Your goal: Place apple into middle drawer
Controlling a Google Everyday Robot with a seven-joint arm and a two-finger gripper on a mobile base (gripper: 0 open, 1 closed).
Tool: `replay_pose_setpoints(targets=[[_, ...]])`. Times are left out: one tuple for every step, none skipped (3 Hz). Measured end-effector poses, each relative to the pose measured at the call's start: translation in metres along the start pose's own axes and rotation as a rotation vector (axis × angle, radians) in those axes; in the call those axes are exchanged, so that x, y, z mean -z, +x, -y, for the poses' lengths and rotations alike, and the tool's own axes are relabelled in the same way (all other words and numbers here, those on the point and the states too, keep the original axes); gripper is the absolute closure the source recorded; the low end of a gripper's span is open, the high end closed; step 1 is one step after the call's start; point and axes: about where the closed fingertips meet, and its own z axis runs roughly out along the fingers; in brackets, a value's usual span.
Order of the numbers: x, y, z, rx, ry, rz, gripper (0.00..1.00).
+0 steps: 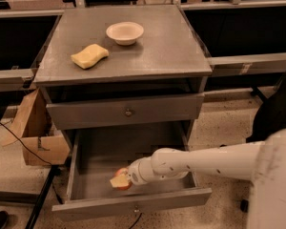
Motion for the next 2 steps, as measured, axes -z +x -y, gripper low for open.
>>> replay_pose_setpoints(targets=[[-0.014,0.000,0.004,-0.150,0.126,0.002,0.54],[-0.016,-0.014,0.020,-0.237,0.229,0.077,0.29]])
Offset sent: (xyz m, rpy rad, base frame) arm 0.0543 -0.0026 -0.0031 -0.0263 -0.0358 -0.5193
